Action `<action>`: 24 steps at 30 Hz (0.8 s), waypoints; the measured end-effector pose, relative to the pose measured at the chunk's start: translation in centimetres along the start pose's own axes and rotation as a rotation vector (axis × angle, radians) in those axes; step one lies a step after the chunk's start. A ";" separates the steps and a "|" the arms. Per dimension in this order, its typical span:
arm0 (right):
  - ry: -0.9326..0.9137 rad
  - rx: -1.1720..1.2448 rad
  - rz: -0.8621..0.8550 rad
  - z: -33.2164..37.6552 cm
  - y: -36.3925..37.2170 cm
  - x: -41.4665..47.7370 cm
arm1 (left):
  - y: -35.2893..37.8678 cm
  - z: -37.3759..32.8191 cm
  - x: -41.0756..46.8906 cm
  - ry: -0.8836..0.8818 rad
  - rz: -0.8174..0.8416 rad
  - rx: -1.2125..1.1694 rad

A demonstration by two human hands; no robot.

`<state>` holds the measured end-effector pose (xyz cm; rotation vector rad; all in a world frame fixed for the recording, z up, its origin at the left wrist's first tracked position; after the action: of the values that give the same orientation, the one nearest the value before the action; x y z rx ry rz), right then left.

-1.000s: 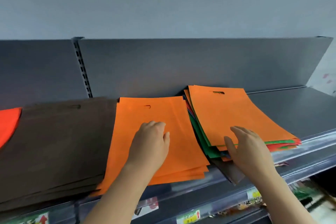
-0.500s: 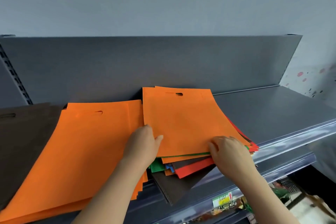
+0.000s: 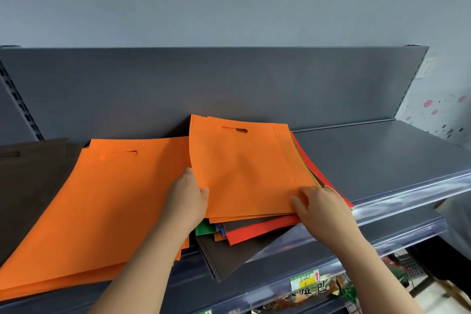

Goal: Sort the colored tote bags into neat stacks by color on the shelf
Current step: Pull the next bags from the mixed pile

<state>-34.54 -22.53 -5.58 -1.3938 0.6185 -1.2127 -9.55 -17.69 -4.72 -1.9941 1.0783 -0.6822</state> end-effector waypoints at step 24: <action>0.271 0.271 0.053 2.6 0.4 1.4 | -7.3 1.4 -1.9 0.105 -0.249 -0.446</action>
<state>-31.59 -22.82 -5.09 -0.9904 0.6464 -1.3987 -6.18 -12.92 0.26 -2.5310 1.1272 -0.7278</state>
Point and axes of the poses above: each hand's wrist, its own x-axis towards the middle knuckle, its own y-axis out of the palm, z = x × y, the point moved 5 cm from there along x, towards the middle knuckle, and after that the axes turned 4 degrees about -y, right-handed, at the moved point
